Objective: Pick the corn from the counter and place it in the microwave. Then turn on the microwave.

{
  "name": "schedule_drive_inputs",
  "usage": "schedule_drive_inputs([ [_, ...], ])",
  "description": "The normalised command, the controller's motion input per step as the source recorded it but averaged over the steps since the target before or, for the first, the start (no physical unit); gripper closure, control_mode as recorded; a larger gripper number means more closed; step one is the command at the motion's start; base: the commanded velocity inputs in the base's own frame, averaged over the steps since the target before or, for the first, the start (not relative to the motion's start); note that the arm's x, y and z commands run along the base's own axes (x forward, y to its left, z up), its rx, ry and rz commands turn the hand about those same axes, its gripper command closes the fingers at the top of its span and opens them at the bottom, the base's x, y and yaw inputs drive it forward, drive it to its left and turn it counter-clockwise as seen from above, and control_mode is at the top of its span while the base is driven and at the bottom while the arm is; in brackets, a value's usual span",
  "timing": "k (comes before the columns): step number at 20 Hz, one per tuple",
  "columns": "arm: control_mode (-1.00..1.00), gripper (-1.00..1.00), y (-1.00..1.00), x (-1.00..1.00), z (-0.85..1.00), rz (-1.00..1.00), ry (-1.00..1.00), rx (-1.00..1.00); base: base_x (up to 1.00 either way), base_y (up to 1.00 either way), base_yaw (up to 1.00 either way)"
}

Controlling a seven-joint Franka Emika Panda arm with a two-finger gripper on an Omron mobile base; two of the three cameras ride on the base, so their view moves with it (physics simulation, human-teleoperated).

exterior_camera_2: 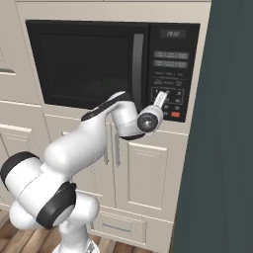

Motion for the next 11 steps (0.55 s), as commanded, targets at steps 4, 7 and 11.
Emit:
schedule_drive_inputs([
  [4, -1.0, 1.0, -0.03, 0.08, -0.06, 0.0, 0.0, 0.0, 0.0, 0.0, 0.0],
  [7, -1.0, 1.0, -0.04, 0.08, -0.08, 0.0, 0.0, 0.0, 0.0, 0.0, 0.0],
  [11, -1.0, 1.0, 0.0, -0.02, -0.06, 0.0, -0.01, 0.0, 0.0, 0.0, 0.0],
])
